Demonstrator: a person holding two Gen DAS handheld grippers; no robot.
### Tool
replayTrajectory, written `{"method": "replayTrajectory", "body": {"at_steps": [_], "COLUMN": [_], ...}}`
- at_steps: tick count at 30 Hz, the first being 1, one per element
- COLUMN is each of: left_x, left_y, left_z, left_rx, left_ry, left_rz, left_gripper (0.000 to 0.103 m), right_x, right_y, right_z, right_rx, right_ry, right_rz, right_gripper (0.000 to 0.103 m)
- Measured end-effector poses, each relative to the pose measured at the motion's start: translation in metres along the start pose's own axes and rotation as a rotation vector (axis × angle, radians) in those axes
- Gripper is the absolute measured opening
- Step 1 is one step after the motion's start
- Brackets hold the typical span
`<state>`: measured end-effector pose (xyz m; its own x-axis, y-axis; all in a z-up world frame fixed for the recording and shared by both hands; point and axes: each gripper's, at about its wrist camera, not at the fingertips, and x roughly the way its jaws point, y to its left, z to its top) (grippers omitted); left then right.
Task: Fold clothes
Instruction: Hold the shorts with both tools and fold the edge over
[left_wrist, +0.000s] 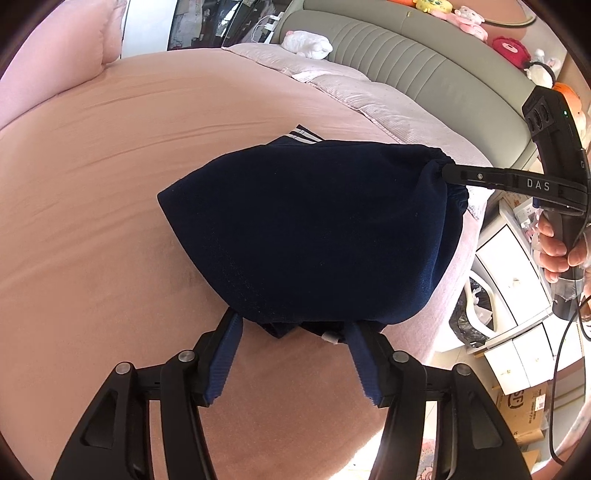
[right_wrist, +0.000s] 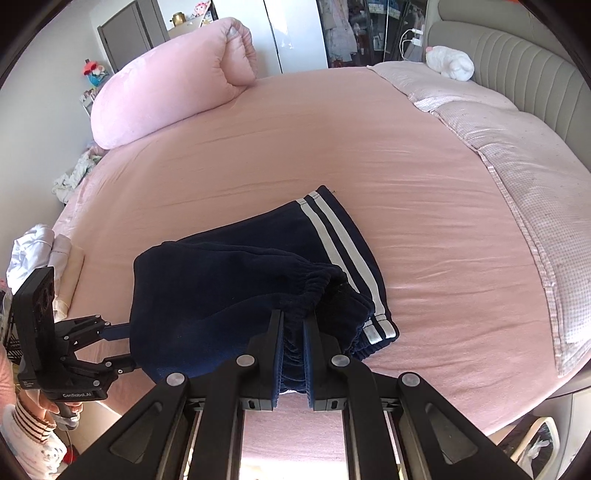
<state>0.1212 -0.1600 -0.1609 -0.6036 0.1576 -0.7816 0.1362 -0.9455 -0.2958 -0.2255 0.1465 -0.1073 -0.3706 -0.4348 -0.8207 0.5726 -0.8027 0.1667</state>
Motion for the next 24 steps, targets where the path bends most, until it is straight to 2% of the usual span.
{"method": "replayTrajectory", "body": {"at_steps": [9, 13, 15, 16, 20, 24], "left_x": [0.007, 0.001, 0.003, 0.005, 0.006, -0.006], "left_y": [-0.018, -0.013, -0.014, -0.015, -0.015, -0.014], "left_z": [0.015, 0.027, 0.037, 0.042, 0.06, 0.076], "left_rx": [-0.006, -0.033, -0.036, -0.034, -0.059, -0.059], "left_ry": [-0.051, -0.102, -0.112, -0.113, -0.138, -0.19], "left_rz": [0.01, -0.054, -0.083, -0.093, -0.114, -0.13], "left_gripper": [0.055, 0.054, 0.038, 0.022, 0.014, 0.013], "right_x": [-0.006, -0.006, -0.009, -0.011, -0.016, -0.02], "right_y": [-0.004, -0.003, -0.002, -0.002, -0.001, 0.0], "right_z": [0.008, 0.01, 0.01, 0.01, 0.011, 0.013], "right_rx": [-0.004, -0.005, -0.007, -0.007, -0.013, -0.019], "right_ry": [-0.011, -0.008, -0.009, -0.01, -0.012, -0.014], "right_rz": [-0.031, -0.023, -0.019, -0.017, -0.001, 0.018], "right_gripper": [0.008, 0.008, 0.008, 0.008, 0.008, 0.008]}}
